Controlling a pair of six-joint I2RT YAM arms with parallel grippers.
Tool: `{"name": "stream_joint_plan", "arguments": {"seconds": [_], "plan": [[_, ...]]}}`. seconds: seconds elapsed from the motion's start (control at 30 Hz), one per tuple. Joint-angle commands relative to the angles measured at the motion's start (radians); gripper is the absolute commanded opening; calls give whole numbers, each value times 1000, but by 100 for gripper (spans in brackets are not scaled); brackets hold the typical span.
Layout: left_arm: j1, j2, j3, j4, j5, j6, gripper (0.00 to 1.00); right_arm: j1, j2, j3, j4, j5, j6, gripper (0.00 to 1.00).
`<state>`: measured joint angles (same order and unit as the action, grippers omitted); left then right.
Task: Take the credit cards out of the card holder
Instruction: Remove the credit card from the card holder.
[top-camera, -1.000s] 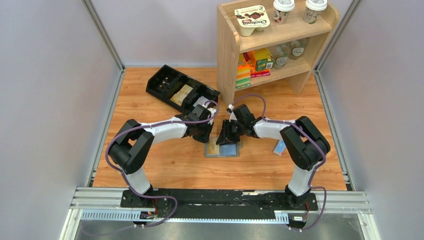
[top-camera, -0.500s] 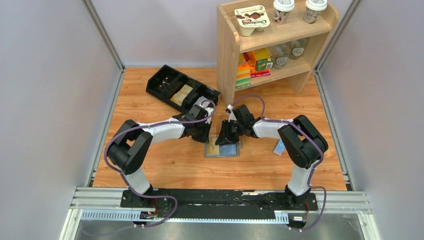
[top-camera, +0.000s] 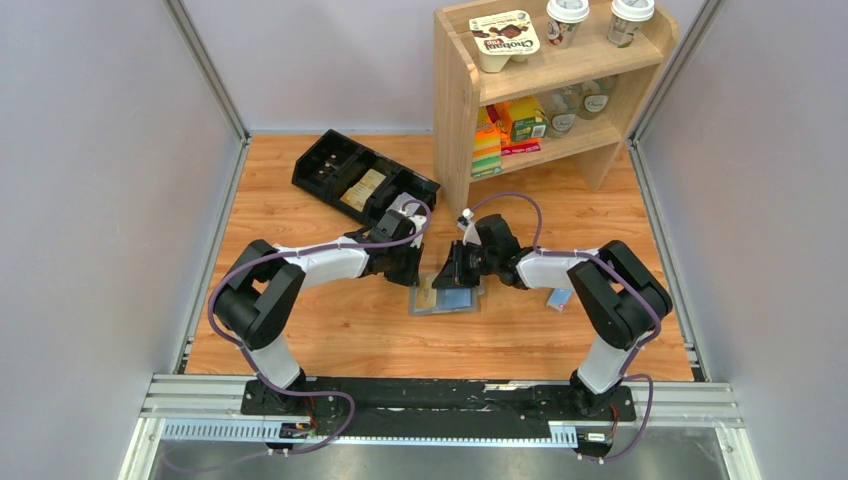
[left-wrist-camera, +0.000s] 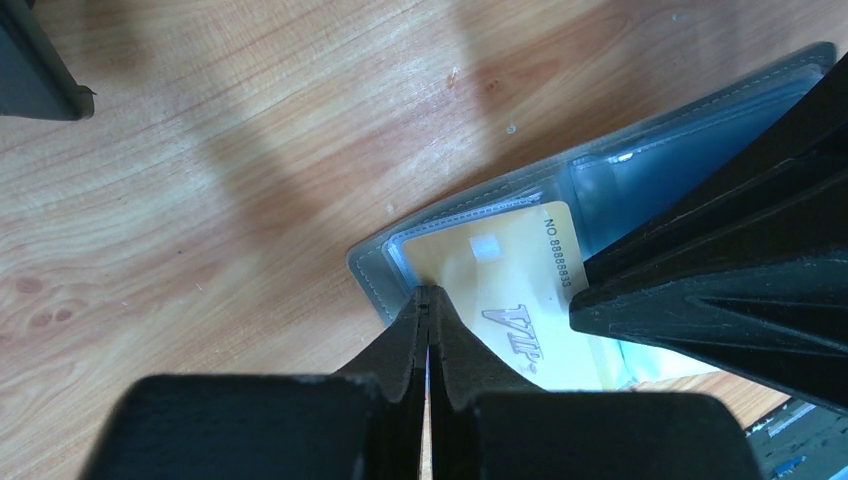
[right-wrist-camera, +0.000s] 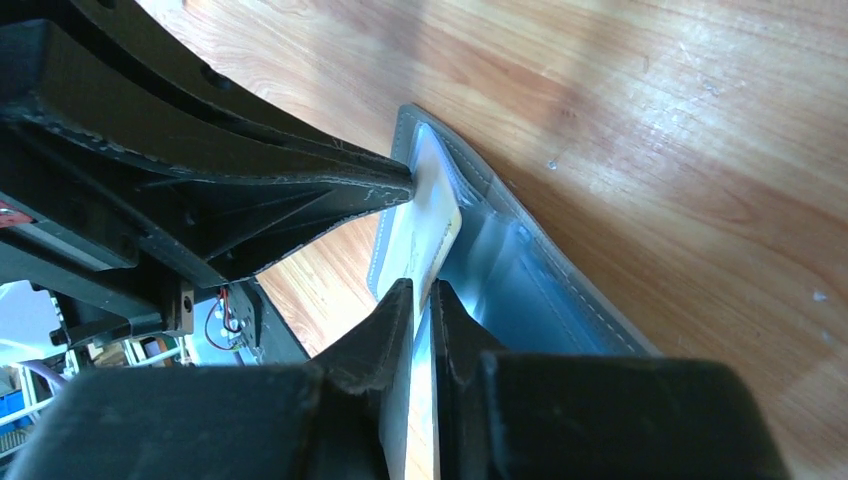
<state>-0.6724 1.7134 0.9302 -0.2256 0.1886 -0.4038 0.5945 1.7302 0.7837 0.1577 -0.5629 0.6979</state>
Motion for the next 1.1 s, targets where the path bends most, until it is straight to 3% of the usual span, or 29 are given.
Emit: {"name": "stream_joint_plan", "arguments": {"seconds": [0.0, 0.47, 1.07], "plan": [[-32, 86, -60, -107, 9, 2, 0, 7, -6, 17, 157, -74, 48, 12], [-32, 84, -54, -101, 17, 2, 0, 22, 147, 127, 97, -123, 83, 30], [-32, 100, -54, -136, -28, 6, 0, -87, 103, -57, 425, -256, 178, 20]]}}
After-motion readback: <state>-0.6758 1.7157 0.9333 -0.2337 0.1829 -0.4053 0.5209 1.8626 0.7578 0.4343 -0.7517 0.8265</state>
